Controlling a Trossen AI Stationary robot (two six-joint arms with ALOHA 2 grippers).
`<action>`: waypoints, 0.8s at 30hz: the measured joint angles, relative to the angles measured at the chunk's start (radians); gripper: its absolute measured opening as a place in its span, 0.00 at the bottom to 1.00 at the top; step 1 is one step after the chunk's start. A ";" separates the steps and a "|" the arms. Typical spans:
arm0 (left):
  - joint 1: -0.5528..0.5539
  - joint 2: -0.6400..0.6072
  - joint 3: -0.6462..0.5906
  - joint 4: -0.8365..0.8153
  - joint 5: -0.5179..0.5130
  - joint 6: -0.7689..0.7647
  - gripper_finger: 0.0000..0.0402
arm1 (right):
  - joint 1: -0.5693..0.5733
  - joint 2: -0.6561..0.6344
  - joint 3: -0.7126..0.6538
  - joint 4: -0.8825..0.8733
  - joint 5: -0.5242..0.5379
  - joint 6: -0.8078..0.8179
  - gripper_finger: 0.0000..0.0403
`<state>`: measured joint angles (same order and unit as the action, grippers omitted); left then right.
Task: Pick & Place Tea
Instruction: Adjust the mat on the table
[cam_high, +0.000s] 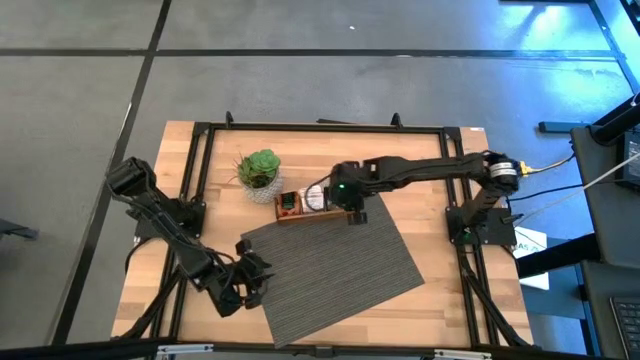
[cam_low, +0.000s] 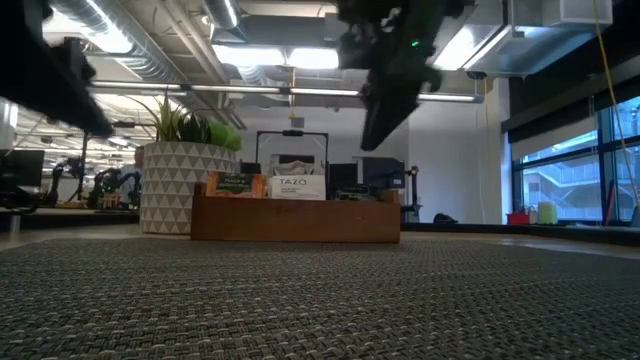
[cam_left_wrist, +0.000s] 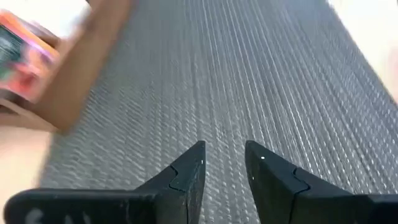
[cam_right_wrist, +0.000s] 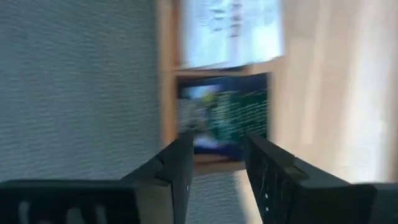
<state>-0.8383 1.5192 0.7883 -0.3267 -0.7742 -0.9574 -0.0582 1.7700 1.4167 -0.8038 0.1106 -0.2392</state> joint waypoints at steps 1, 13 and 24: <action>0.010 0.017 0.000 0.017 0.027 0.000 0.27 | 0.000 -0.025 -0.030 0.005 -0.038 0.017 0.35; 0.099 0.191 0.000 0.049 0.272 -0.120 0.27 | -0.002 -0.265 -0.539 0.331 -0.053 0.103 0.35; 0.132 0.203 0.004 0.037 0.311 -0.129 0.27 | 0.013 -0.267 -0.721 0.424 -0.086 0.214 0.35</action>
<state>-0.7059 1.7226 0.7921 -0.2899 -0.4632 -1.0863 -0.0452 1.5032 0.6961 -0.3802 0.0248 -0.0248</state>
